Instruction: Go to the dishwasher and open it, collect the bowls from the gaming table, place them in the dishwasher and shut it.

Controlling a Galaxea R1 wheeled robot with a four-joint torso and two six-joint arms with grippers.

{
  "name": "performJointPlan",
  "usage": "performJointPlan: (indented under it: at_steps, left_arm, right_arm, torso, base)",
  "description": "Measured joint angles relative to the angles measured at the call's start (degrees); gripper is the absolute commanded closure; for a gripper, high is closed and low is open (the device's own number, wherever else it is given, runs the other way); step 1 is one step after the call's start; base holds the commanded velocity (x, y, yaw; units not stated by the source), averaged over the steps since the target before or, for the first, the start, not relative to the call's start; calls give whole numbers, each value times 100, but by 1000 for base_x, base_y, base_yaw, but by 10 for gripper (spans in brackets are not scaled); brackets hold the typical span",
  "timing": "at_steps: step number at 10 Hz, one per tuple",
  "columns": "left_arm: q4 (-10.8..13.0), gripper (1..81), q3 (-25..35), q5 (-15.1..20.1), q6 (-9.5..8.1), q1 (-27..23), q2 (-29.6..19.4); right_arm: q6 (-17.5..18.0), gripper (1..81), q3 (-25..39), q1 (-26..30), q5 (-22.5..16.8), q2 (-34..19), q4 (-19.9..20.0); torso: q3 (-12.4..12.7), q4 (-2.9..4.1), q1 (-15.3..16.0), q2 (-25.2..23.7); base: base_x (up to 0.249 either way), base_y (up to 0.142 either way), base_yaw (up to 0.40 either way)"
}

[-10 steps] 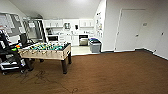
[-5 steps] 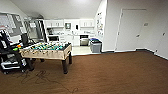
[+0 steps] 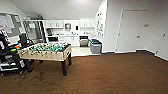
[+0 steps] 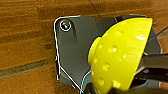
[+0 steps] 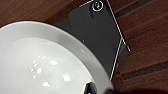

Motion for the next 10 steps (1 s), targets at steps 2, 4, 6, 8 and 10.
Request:
performJointPlan:
  at_steps: [2, 4, 6, 8, 10]
  left_arm:
    - [-2, 811, -1, -35, 2, -52, 22]
    - [-2, 811, -4, -13, 0, 9, 24]
    - [-2, 811, -4, -16, 0, -6, 24]
    - [-2, 811, -6, -18, 0, -24, 24]
    - [-2, 811, -1, -16, 2, -20, 27]
  right_arm:
    - [1, 811, 5, 101, 94, -39, -11]
    - [1, 811, -4, 60, 56, -20, -18]
    - [1, 811, -4, 40, 56, -23, -21]
    - [1, 811, -4, 57, 56, -20, -21]
    - [1, 811, -4, 52, 61, -23, -21]
  torso:
    - [2, 0, -2, -2]
    - [2, 0, 0, -2]
    - [2, 0, 0, -2]
    - [2, 0, 2, -2]
    - [2, 0, 0, -2]
  base:
    - [191, 0, 0]
    - [192, 0, 0]
    - [191, 0, 0]
    - [186, 0, 0]
    - [175, 0, 0]
